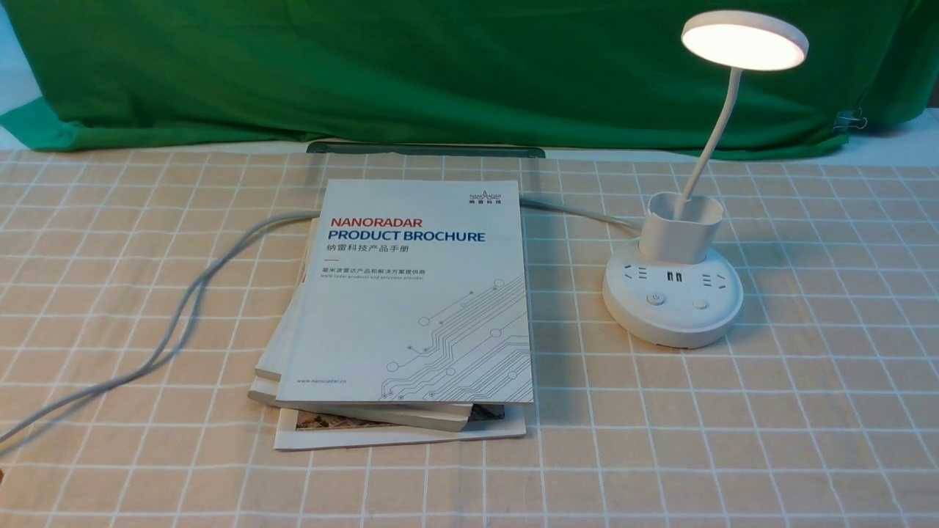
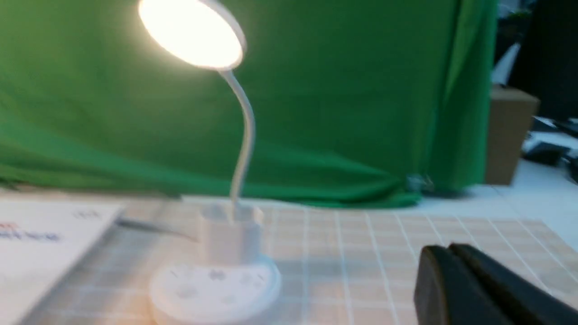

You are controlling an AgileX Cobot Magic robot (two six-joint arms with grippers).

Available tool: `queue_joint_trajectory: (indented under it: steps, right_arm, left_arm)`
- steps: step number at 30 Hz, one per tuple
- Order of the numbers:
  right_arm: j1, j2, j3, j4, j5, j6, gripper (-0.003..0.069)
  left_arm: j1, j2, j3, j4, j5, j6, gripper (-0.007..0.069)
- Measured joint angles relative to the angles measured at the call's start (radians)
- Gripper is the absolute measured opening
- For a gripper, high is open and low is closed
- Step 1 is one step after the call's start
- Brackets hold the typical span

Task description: Turn on the table lamp on the light coffee tablecloth with your hand.

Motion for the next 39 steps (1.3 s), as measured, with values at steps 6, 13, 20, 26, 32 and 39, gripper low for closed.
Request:
queue_joint_trajectory:
  steps: [6, 13, 20, 26, 32, 39]
  right_arm:
    - [-0.073, -0.113, 0.058, -0.121, 0.164, 0.094, 0.0031]
    - [-0.073, -0.148, 0.059, -0.133, 0.270, 0.145, 0.0031]
    - [-0.057, -0.148, 0.059, -0.133, 0.274, 0.153, 0.0031]
    - [-0.040, -0.148, 0.059, -0.134, 0.279, 0.153, 0.0031]
    - [-0.040, -0.148, 0.059, -0.133, 0.280, 0.153, 0.0038]
    - [-0.040, -0.148, 0.059, -0.133, 0.280, 0.153, 0.0058]
  left_arm:
    - [0.000, 0.000, 0.000, 0.000, 0.000, 0.000, 0.0021]
    - [0.000, 0.000, 0.000, 0.000, 0.000, 0.000, 0.0021]
    - [0.000, 0.000, 0.000, 0.000, 0.000, 0.000, 0.0021]
    - [0.000, 0.000, 0.000, 0.000, 0.000, 0.000, 0.0021]
    - [0.000, 0.000, 0.000, 0.000, 0.000, 0.000, 0.0021]
    - [0.000, 0.000, 0.000, 0.000, 0.000, 0.000, 0.0021]
